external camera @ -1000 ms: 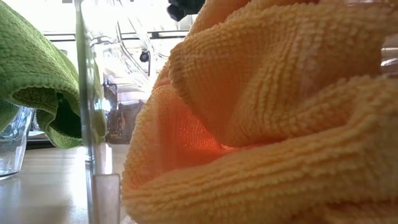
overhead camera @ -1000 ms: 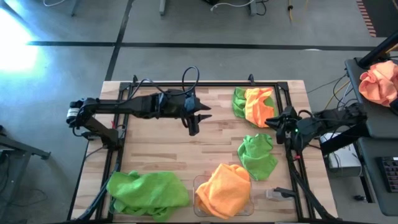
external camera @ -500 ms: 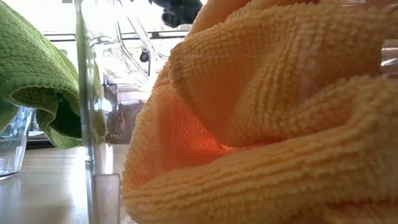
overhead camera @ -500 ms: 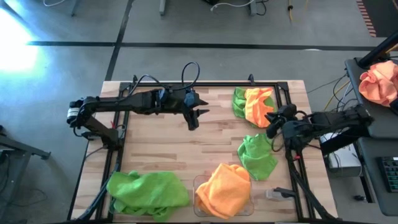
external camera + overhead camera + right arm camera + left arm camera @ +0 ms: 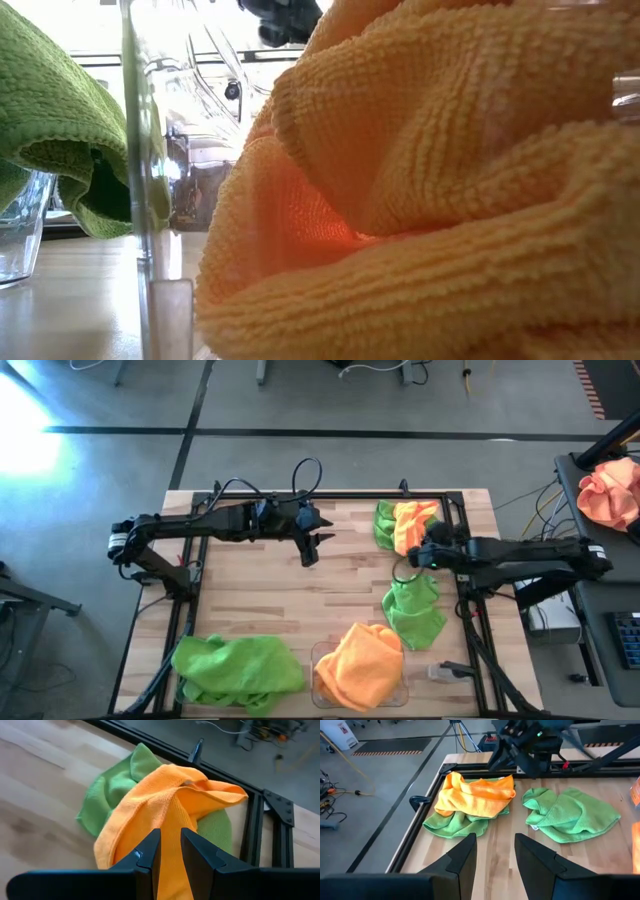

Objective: Sort microfiber towel by color & place in baskets
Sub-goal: Put the orange towel into the right transparent bin

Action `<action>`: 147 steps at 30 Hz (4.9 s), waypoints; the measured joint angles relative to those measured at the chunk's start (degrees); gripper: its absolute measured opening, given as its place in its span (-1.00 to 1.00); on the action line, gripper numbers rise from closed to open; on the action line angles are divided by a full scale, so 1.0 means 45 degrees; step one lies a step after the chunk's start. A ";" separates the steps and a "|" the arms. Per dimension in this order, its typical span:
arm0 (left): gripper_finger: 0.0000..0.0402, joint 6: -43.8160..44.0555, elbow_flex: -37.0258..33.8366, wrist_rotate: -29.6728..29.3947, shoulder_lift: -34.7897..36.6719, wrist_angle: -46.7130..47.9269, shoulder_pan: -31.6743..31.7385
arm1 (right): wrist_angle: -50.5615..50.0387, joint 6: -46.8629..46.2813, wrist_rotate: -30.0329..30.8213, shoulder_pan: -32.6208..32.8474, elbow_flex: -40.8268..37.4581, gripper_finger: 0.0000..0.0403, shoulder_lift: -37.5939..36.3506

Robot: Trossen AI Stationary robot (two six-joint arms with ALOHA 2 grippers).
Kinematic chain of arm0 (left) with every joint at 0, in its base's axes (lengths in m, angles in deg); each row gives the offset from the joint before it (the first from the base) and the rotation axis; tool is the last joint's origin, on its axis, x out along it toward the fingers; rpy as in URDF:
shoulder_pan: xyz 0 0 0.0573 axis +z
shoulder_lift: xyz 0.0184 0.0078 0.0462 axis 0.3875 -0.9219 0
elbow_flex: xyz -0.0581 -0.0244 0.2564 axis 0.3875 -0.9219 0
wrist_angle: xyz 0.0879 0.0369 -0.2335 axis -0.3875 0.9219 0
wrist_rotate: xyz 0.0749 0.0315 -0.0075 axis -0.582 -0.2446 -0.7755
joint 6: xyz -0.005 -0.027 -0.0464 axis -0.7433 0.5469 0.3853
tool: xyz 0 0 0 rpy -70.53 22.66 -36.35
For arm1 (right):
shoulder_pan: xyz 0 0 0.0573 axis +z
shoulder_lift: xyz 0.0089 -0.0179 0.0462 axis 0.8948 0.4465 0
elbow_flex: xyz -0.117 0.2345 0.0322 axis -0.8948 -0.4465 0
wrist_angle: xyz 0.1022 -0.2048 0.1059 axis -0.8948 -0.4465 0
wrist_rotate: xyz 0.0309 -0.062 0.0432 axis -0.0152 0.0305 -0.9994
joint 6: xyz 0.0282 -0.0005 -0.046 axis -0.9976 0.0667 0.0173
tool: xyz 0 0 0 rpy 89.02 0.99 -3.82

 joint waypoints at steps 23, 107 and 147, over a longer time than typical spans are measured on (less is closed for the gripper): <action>-0.41 0.0382 -0.0005 -0.0011 0.0000 0.0500 0.0019 | 0.0861 0.0942 -0.0101 -0.1172 0.2159 -0.42 0.4460; -0.41 0.1664 -0.0006 0.0151 -0.0010 0.1314 -0.0845 | -0.0883 -0.2885 -0.3846 -0.1745 0.4498 -0.16 0.9495; -0.41 0.1523 -0.0005 0.0121 -0.0010 0.1305 -0.0845 | 0.0612 -0.2864 -0.4085 -0.1730 0.3409 -0.16 0.9495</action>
